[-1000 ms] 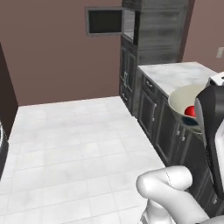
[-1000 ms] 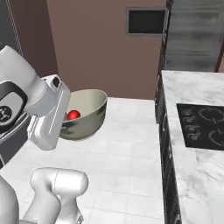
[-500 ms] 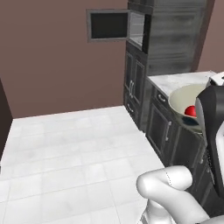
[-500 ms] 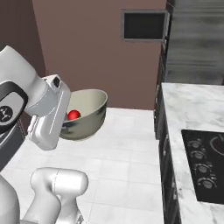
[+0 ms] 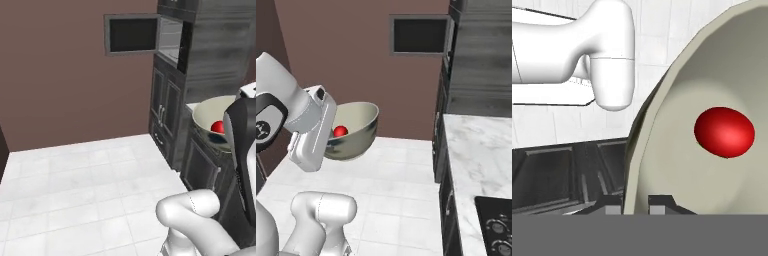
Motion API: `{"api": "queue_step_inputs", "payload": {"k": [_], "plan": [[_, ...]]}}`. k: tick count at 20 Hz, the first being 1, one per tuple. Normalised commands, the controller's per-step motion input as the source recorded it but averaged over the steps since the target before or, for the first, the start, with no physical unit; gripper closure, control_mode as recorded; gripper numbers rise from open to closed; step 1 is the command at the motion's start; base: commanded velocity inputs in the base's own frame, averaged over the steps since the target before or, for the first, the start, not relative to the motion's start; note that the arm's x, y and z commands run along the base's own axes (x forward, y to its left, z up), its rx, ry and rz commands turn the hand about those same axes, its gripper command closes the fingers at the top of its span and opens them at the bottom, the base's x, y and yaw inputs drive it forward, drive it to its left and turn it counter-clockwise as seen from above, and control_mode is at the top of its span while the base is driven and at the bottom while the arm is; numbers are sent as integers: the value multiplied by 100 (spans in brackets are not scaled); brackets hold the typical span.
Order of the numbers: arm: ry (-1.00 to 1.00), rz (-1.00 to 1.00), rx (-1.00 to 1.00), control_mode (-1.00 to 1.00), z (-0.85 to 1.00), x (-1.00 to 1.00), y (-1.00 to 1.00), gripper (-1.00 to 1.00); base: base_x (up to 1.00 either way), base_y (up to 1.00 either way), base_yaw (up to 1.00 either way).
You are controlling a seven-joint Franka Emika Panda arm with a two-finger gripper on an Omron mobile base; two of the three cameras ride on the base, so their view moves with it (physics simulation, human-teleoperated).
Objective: Pick the tomato from the sink and place it in the bowl. Then pick the bowl and place it in the microwave. Then close the microwave door and press the start button.
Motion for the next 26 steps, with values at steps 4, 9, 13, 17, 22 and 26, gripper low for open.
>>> {"api": "queue_step_inputs", "payload": {"k": [4, 9, 13, 17, 22, 26], "plan": [[0, 0, 0, 100, 0, 0, 0, 100, 100, 0, -7], [0, 0, 0, 100, 0, 0, 0, 100, 100, 0, -36], [0, 0, 0, 100, 0, 0, 0, 100, 91, 12, -67], [0, 0, 0, 100, 0, 0, 0, 100, 76, 47, -77], [0, 0, 0, 100, 0, 0, 0, 100, 80, 68, -77], [0, 0, 0, 100, 0, 0, 0, 100, 71, 90, -70]]}}
